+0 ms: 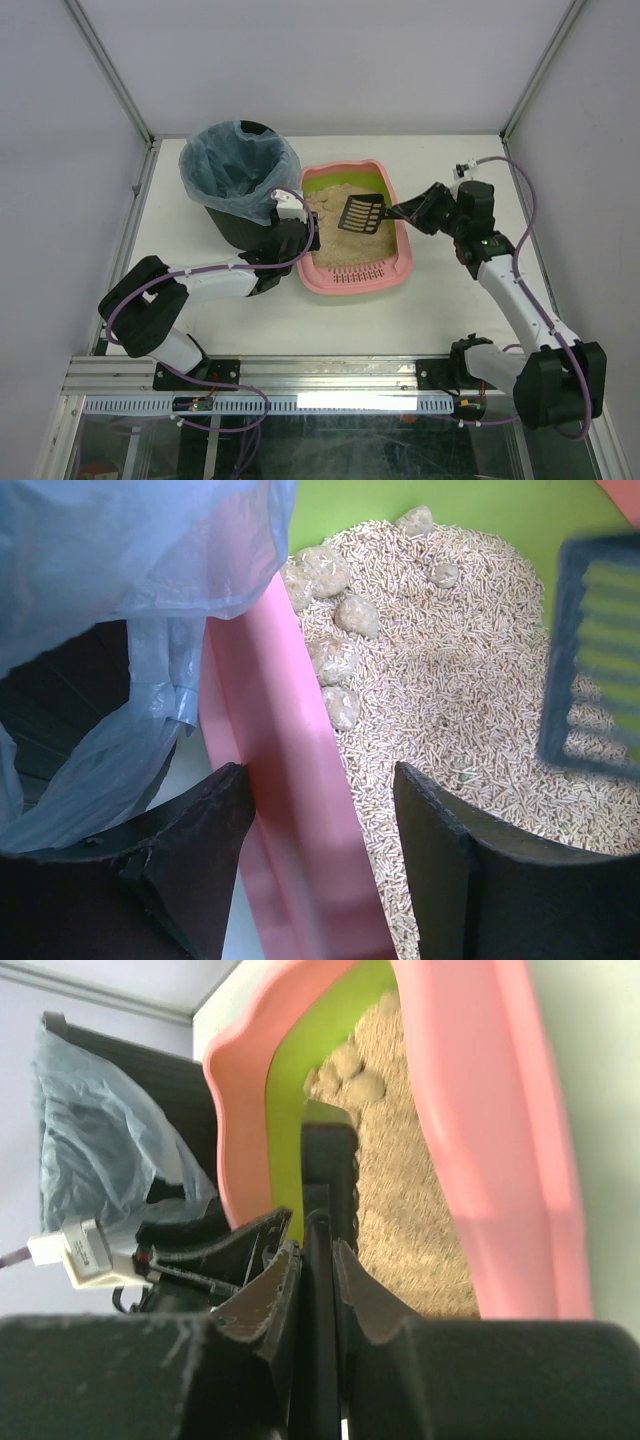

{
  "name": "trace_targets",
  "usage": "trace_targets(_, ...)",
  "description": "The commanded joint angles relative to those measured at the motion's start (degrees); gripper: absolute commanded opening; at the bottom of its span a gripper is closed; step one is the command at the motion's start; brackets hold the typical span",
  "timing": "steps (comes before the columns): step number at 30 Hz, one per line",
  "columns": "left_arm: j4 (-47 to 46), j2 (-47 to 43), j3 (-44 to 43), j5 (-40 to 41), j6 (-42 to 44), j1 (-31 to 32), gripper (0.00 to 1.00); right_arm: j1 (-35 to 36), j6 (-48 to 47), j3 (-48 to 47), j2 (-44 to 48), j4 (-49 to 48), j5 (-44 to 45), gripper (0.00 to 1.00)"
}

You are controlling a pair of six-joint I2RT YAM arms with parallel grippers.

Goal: Clean the litter box

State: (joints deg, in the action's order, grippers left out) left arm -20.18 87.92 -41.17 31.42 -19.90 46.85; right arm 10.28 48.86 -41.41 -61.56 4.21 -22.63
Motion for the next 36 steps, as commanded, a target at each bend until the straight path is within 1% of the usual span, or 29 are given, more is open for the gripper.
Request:
trace_targets(1,-1.9,0.8,-2.0,-3.8,-0.2,0.8,0.6,1.5,-14.3,-12.9,-3.4,14.5,10.1,0.0)
trace_targets(4,-1.9,0.9,-2.0,-3.8,-0.2,0.8,0.6,4.1,-19.0,-19.7,-8.2,20.7,15.0,0.0)
trace_targets(7,-1.8,0.9,-2.0,-3.7,-0.1,0.8,0.6,7.1,-21.8,-25.4,-12.5,25.8,18.0,0.0)
trace_targets(12,-1.9,0.9,-2.1,-3.7,-0.1,0.8,0.6,12.0,-23.7,-31.9,-19.4,32.0,23.1,0.0)
trace_targets(17,-1.7,0.7,-2.0,-3.5,0.0,0.8,0.59,14.3,-22.1,-32.2,-23.9,32.8,25.7,0.0)
trace_targets(21,-1.7,0.3,-1.8,-3.2,0.0,0.8,0.59,15.9,-20.5,-30.6,-28.3,32.3,23.7,0.0)
trace_targets(26,-1.7,0.4,-1.8,-3.2,0.0,0.8,0.59,18.2,-15.2,-24.4,-32.4,22.7,14.8,0.0)
trace_targets(32,-1.7,0.6,-2.0,-3.4,0.0,0.8,0.59,21.6,-3.7,-15.4,-35.0,2.8,2.0,0.0)
trace_targets(34,-1.7,0.6,-2.0,-3.3,0.0,0.8,0.59,21.8,0.3,-12.6,-35.2,-3.5,-0.4,0.0)
trace_targets(36,-1.7,0.5,-1.9,-3.2,0.2,0.8,0.59,21.8,4.4,-10.1,-34.5,-9.6,-0.6,0.0)
